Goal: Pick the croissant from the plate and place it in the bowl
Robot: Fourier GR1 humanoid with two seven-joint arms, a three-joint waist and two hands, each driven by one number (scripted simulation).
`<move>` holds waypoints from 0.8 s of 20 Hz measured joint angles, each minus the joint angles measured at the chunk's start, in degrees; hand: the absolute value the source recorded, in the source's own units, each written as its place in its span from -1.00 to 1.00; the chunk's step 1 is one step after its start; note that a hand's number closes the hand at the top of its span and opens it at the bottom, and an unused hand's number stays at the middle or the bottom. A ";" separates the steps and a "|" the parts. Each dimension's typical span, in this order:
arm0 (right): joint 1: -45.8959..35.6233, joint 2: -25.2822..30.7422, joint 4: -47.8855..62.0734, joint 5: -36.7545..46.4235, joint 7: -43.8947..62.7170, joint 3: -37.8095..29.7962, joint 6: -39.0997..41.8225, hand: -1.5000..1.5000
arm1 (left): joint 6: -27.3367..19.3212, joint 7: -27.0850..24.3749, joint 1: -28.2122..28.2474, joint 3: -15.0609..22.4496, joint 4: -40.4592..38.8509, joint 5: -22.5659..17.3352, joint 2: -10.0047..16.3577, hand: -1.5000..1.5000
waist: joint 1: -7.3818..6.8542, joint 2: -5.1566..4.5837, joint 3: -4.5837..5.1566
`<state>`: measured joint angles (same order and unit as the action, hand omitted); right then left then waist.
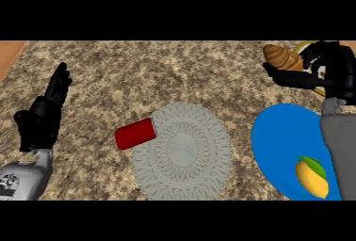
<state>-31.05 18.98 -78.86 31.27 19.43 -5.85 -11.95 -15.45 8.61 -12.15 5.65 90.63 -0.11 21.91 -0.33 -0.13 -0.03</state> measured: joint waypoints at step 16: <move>-10.73 15.20 43.18 4.19 -27.63 -12.28 -14.37 1.00 | 0.91 1.41 -3.10 0.54 0.04 2.29 -2.11 0.00 | -2.43 -1.16 -0.16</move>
<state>-41.77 34.18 -35.68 35.47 -8.21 -18.13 -26.32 -14.54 10.02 -15.25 6.19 90.66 2.18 19.80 -2.76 -1.29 -0.19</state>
